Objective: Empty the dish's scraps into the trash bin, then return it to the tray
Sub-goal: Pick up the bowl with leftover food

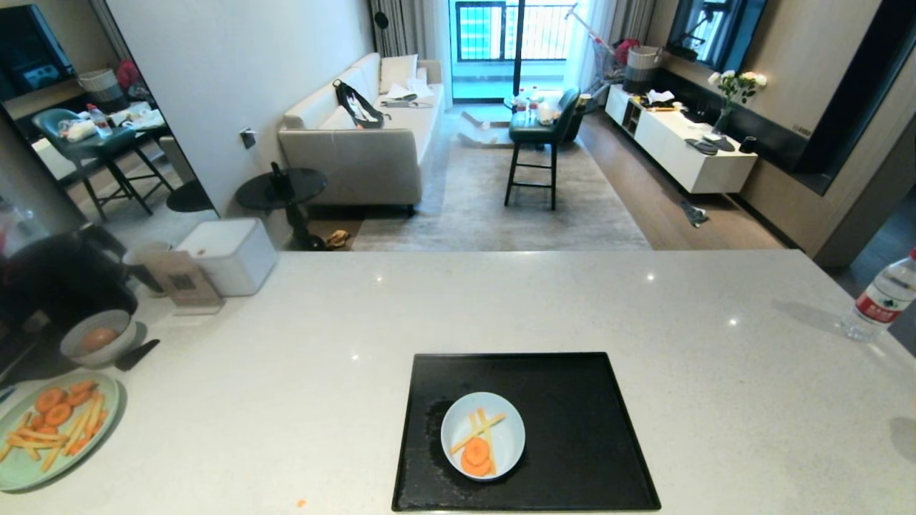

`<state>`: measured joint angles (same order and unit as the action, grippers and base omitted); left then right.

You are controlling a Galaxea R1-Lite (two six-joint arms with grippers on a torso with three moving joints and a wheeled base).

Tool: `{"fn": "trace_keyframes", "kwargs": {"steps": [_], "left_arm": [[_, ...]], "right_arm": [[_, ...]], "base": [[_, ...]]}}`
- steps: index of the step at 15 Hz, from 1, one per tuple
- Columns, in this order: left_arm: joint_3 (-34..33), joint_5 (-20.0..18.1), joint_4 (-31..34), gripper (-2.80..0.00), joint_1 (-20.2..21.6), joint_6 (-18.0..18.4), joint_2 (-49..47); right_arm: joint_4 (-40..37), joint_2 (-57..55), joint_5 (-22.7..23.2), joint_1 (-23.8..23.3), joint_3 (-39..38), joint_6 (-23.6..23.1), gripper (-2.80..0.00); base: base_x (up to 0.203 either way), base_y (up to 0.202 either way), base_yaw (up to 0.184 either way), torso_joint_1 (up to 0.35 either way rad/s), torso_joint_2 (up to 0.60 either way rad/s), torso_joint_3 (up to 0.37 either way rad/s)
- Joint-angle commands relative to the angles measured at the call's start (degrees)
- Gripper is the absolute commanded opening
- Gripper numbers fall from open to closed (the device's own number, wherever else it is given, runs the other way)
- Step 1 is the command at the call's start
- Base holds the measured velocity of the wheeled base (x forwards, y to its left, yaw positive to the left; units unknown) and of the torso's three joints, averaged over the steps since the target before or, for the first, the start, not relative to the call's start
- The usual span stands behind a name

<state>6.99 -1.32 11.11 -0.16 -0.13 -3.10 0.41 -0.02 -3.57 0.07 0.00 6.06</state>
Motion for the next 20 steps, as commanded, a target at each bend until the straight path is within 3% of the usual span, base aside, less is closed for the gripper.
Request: {"fn": "trace_keyframes", "kwargs": {"steps": [1, 5, 11, 14, 18, 19, 20], "left_arm": [[6.15, -0.09, 3.58, -2.80, -0.37, 0.03, -7.55], [18.36, -0.07, 4.60, -2.80, -5.13, 2.33, -29.46], [39.23, 1.00, 5.89, -2.80, -16.47, 11.70, -59.98], [40.10, 4.78, 6.03, -2.80, -25.45, 12.99, -68.98], [38.06, 8.29, 3.76, -2.80, -32.10, 13.29, -81.47], [37.64, 8.58, 1.05, 0.00, -33.97, 12.88, -84.67], [37.08, 8.71, -3.31, 0.00, -35.61, 12.19, -88.01]], "right_arm": [[0.03, 0.02, 0.05, 0.01, 0.00, 0.02, -2.80], [0.03, 0.02, -0.01, 0.01, 0.00, 0.09, -2.80], [0.03, 0.02, -0.04, 0.01, 0.00, 0.03, -2.80], [0.03, 0.02, -0.04, 0.01, 0.01, 0.08, -2.80], [0.03, 0.02, 0.04, 0.01, 0.00, 0.02, -2.80], [0.03, 0.02, 0.05, 0.01, 0.00, 0.08, -2.80], [0.03, 0.02, -0.04, 0.01, 0.00, 0.01, -2.80]], "base": [[0.000, 0.000, 0.000, 0.000, 0.00, 0.000], [0.000, 0.000, 0.000, 0.000, 0.00, 0.000], [0.000, 0.000, 0.000, 0.000, 0.00, 0.000], [0.000, 0.000, 0.000, 0.000, 0.00, 0.000], [0.000, 0.000, 0.000, 0.000, 0.00, 0.000], [0.000, 0.000, 0.000, 0.000, 0.00, 0.000], [0.000, 0.000, 0.000, 0.000, 0.00, 0.000]]}}
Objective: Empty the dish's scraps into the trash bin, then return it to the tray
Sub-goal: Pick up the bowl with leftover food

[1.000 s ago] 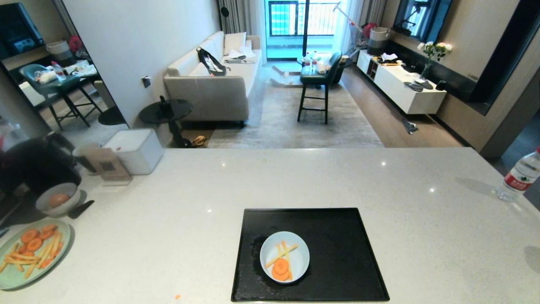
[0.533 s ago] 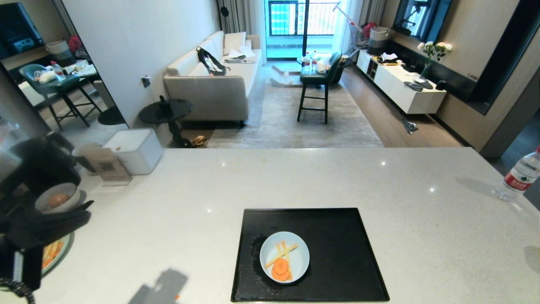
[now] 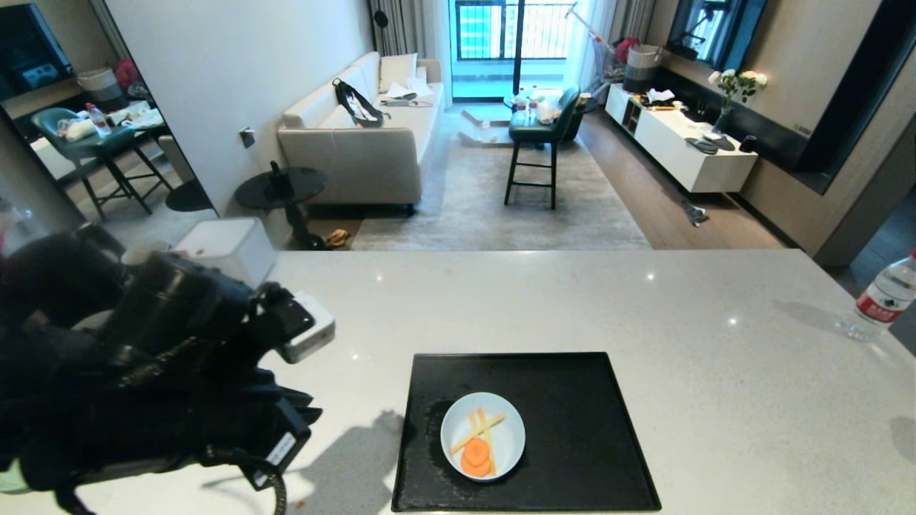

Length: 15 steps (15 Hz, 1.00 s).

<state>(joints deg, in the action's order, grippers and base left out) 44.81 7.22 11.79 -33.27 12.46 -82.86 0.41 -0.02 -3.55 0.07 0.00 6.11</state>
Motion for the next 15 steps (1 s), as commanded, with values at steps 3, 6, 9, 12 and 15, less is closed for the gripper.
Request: {"fn": "trace_keyframes", "kwargs": {"steps": [3, 6, 9, 12, 15], "left_arm": [[0.11, 0.31, -11.95, 0.00, -5.73, -3.88, -18.21], [7.17, 0.41, -13.23, 0.00, -6.50, -5.09, -26.11], [12.39, 0.43, -13.02, 0.00, -6.51, -5.25, -30.26], [17.48, 0.48, -6.61, 0.00, -6.38, -5.42, -32.28], [19.82, 2.47, -5.02, 0.00, -5.48, -5.34, -35.03]], "right_arm": [[0.02, 0.02, -0.06, 0.01, 0.00, 0.04, -2.80], [0.02, 0.02, -0.06, 0.01, 0.00, -0.04, -2.80], [0.02, 0.02, -0.02, 0.01, 0.00, -0.01, -2.80], [0.02, 0.02, 0.03, 0.01, 0.00, 0.04, -2.80], [0.02, 0.02, -0.06, 0.01, 0.00, 0.04, -2.80]], "base": [[0.000, 0.000, 0.000, 0.000, 0.00, 0.000], [0.000, 0.000, 0.000, 0.000, 0.00, 0.000], [0.000, 0.000, 0.000, 0.000, 0.00, 0.000], [0.000, 0.000, 0.000, 0.000, 0.00, 0.000], [0.000, 0.000, 0.000, 0.000, 0.00, 0.000]]}}
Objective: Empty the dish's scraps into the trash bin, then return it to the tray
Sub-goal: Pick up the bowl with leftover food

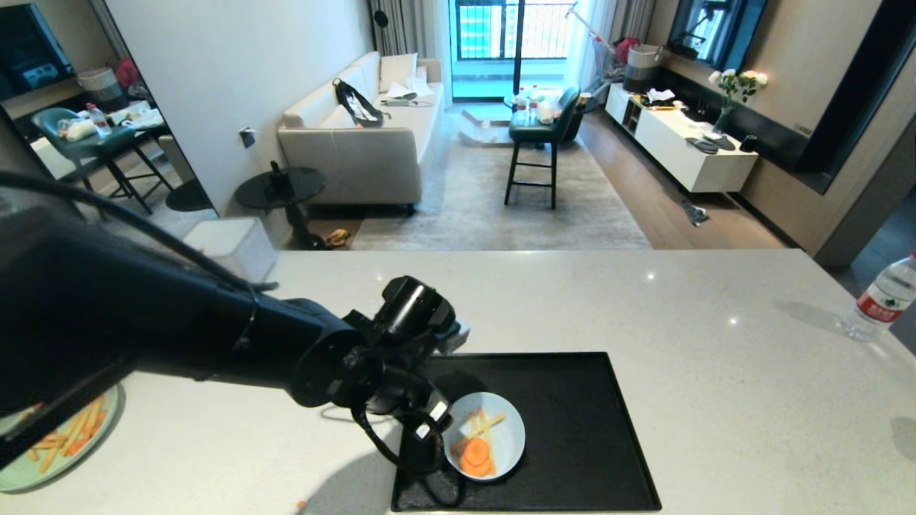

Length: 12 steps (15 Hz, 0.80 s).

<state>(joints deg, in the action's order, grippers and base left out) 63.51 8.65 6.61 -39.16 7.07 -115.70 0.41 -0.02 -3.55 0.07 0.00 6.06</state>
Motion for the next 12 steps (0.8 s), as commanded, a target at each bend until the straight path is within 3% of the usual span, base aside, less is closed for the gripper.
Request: {"fn": "trace_keyframes", "kwargs": {"steps": [1, 12], "left_arm": [[1.81, 2.08, 0.16, 0.00, 0.55, 0.05, -3.26], [6.57, 2.68, 0.21, 0.00, 1.66, 0.14, -10.68]], "right_arm": [[0.02, 0.02, 0.03, 0.01, 0.00, 0.01, -2.80], [0.02, 0.02, -0.05, 0.01, 0.00, 0.03, -2.80]], "base": [[0.000, 0.000, 0.000, 0.000, 0.00, 0.000], [0.000, 0.000, 0.000, 0.000, 0.00, 0.000]]}}
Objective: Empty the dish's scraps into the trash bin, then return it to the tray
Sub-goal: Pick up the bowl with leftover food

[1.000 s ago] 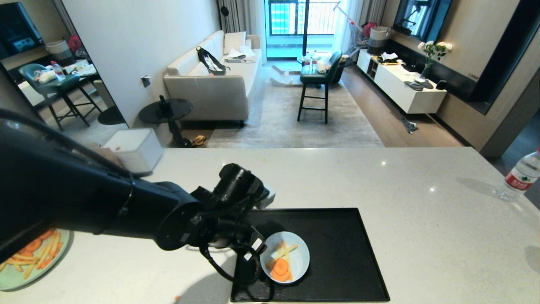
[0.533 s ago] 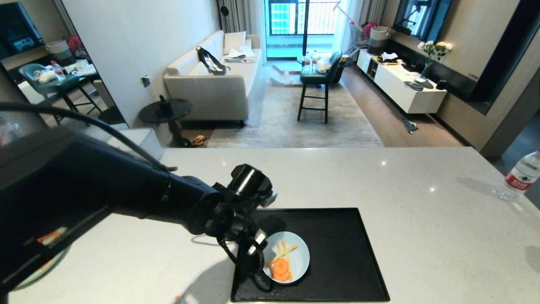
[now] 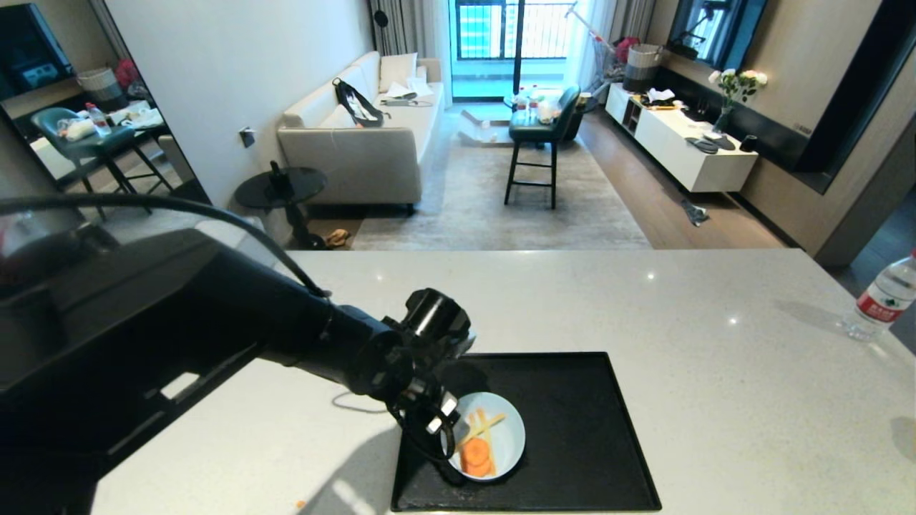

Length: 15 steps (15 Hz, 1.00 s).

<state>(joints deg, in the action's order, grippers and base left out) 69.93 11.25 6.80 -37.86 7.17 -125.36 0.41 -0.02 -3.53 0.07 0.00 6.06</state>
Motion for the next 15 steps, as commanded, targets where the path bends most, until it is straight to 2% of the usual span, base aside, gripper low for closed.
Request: {"fn": "trace_keyframes", "kwargs": {"steps": [1, 5, 7, 15], "left_arm": [[0.37, 0.09, -0.28, 0.00, 0.53, 0.07, -1.72], [0.82, 0.71, -5.25, 0.00, 1.55, 0.30, -4.89], [0.78, 2.07, -5.27, 0.00, 1.78, 0.47, -5.33], [0.19, 2.29, -5.31, 0.00, 2.35, 1.53, -5.75]], "right_arm": [[0.02, 0.02, -0.08, 0.01, 0.00, 0.09, -2.80], [0.02, 0.02, -0.08, 0.01, 0.00, 0.01, -2.80], [0.02, 0.02, -0.06, 0.01, 0.00, 0.08, -2.80], [0.02, 0.02, -0.03, 0.01, 0.00, 0.07, -2.80]], "base": [[0.000, 0.000, 0.000, 0.000, 0.00, 0.000], [0.000, 0.000, 0.000, 0.000, 0.00, 0.000], [0.000, 0.000, 0.000, 0.000, 0.00, 0.000], [0.000, 0.000, 0.000, 0.000, 0.00, 0.000]]}}
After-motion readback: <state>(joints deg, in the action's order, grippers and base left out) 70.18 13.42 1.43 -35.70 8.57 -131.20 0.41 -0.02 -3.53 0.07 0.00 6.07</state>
